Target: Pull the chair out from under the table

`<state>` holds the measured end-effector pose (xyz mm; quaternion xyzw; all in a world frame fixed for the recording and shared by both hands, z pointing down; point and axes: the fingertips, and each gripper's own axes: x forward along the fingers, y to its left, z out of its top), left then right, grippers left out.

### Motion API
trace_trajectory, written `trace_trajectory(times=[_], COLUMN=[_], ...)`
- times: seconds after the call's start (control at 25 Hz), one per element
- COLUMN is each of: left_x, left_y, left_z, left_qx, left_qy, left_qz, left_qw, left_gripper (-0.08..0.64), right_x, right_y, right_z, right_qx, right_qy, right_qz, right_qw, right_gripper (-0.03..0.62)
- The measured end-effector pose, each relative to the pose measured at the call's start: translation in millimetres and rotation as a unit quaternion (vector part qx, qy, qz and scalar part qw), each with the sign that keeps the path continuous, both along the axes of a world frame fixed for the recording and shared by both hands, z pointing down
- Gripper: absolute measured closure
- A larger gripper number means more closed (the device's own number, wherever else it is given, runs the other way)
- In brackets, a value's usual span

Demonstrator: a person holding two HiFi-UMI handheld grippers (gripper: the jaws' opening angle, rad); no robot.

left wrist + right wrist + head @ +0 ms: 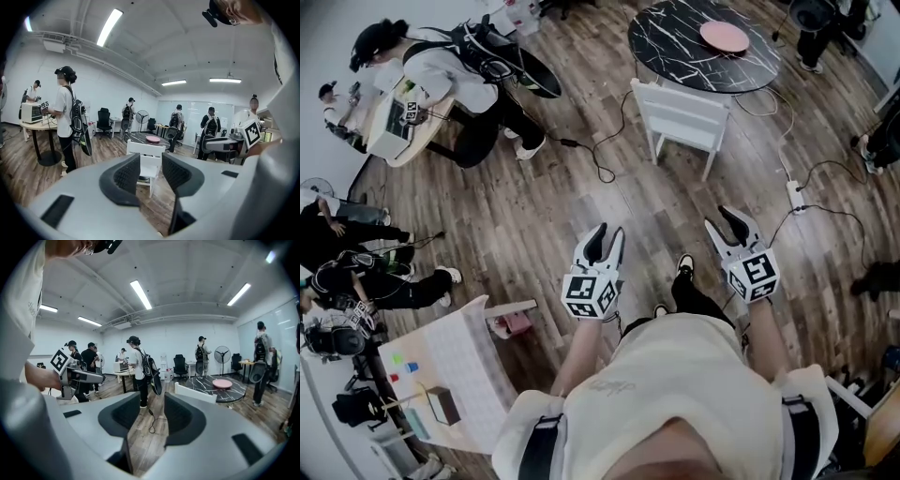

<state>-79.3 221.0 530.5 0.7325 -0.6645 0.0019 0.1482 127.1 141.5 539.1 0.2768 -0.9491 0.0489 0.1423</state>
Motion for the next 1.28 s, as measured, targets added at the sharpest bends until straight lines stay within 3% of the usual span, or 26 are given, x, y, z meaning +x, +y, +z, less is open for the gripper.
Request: trace_trajectory(times=[0.44, 0.68, 1.04, 1.28], left_x=[23, 25, -5, -37], left_y=[-121, -154, -186, -231], left_z=[-18, -14, -3, 20], left_qx=[0.008, 0.000, -0.010, -0.030], left_qy=[-0.009, -0.014, 0.005, 0.011], left_qz=[0.032, 0.035, 0.020, 0.042], left_qw=[0.9994, 0.9993, 0.9997, 0.9986], left_gripper=[0.405, 0.405, 0.405, 0.405], right_x=[16, 26, 4, -24], right_y=[-112, -145, -188, -223], right_z=[5, 18, 23, 30], right_qx=[0.006, -0.001, -0.002, -0.017], right_qy=[-0.017, -0.011, 0.010, 0.021], right_qz=[0.000, 0.006, -0.002, 0.026], right_qw=[1.000, 1.000, 1.000, 0.999], right_gripper=[0.440, 0.440, 0.443, 0.443])
